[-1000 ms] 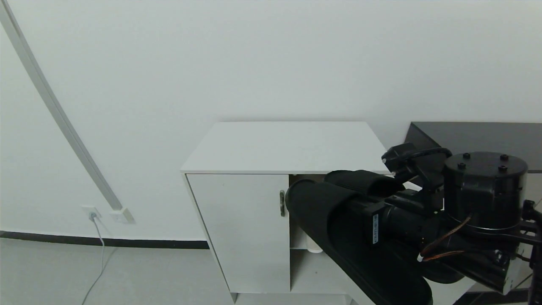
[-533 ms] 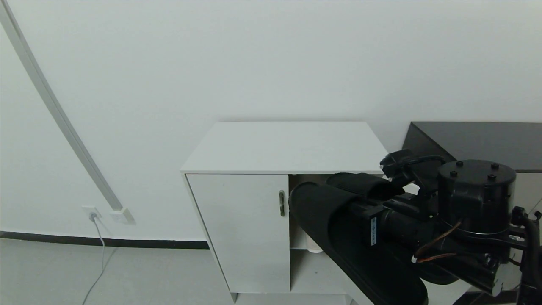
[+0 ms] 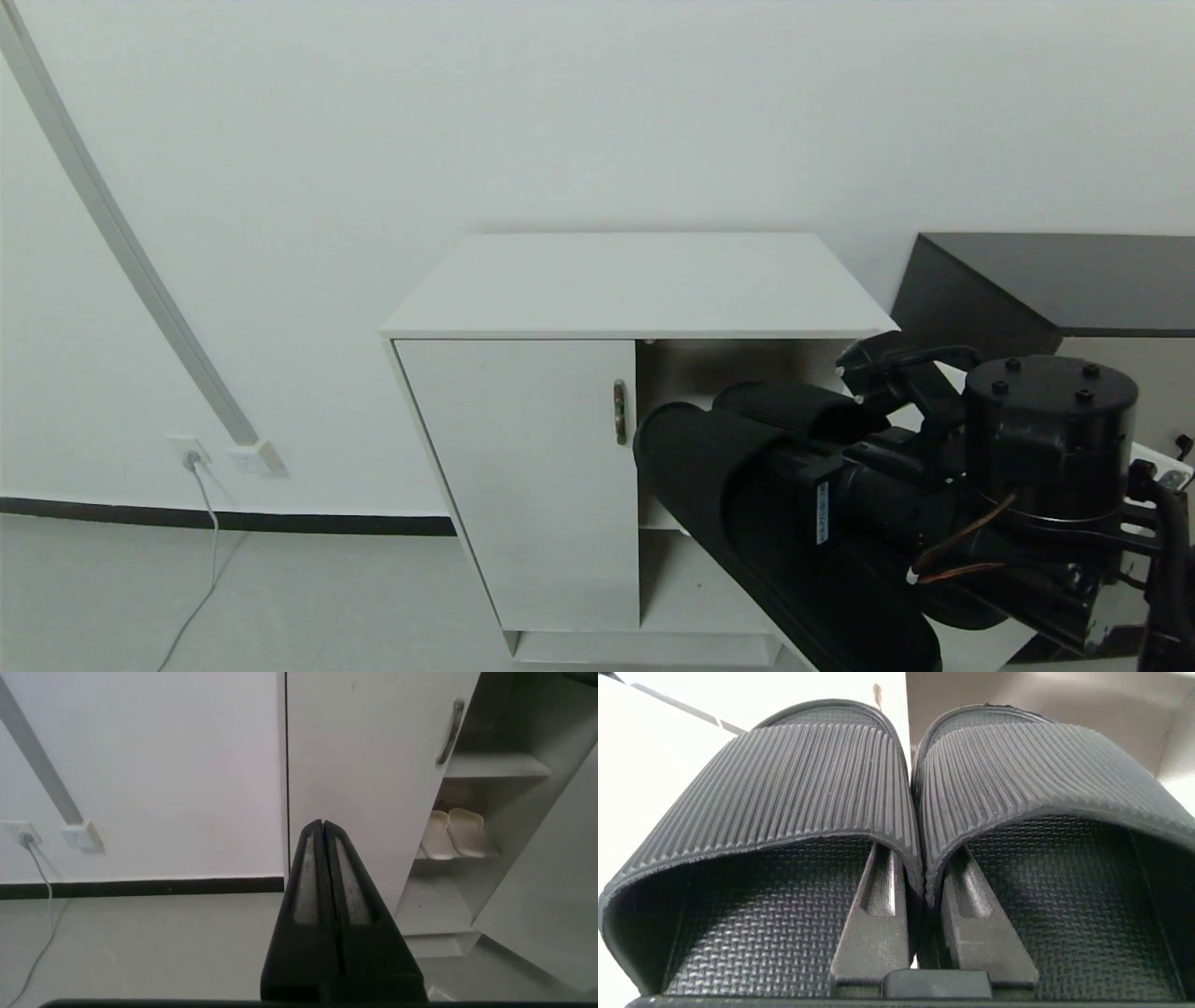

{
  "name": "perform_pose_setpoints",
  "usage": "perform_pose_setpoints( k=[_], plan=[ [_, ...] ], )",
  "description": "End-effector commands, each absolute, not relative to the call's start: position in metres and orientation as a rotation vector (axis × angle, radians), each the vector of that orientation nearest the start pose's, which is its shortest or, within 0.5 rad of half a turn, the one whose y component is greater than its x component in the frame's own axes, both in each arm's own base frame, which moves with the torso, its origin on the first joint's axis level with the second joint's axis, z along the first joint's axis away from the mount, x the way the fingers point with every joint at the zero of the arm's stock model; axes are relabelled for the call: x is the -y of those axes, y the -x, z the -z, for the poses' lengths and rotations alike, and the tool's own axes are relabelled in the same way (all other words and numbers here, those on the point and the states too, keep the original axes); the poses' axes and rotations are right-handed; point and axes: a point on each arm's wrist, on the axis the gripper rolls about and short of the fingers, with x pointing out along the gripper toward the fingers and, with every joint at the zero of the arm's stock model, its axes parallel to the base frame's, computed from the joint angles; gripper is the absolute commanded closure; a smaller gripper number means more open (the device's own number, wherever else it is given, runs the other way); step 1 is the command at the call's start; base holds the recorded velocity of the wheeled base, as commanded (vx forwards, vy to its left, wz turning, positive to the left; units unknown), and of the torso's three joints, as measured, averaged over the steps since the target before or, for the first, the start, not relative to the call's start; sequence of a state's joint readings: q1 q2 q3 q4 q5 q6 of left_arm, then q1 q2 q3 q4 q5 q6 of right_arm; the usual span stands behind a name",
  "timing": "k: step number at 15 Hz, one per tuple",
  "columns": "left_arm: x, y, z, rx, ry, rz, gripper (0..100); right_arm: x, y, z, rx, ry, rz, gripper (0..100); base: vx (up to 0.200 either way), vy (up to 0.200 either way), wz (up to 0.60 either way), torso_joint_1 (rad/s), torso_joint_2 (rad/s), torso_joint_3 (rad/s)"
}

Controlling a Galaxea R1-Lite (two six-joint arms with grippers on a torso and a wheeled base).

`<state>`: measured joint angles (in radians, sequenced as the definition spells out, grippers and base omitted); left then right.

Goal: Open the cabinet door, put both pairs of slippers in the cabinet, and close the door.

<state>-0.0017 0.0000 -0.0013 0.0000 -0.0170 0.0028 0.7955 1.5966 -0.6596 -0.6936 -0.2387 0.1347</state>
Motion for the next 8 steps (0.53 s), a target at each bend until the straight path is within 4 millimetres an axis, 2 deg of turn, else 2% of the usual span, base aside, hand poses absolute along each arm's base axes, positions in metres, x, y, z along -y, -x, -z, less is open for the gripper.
perform_pose_setpoints(
  k=[1,8],
  plan=[
    [0.0003,0.0228,-0.0761,0.002,-0.003,0.018,100,-0.1901,-0.1935,-0.1789,-0.252,-0.009,-0.539,100,0.000,0.000,0.00,-0.203,0.52,0.310],
    [0.0003,0.0228,-0.0759,0.000,-0.003,0.018,100,-0.1899,-0.1927,-0.1773,-0.257,-0.004,-0.541,100,0.000,0.000,0.00,-0.177,0.50,0.316]
  ],
)
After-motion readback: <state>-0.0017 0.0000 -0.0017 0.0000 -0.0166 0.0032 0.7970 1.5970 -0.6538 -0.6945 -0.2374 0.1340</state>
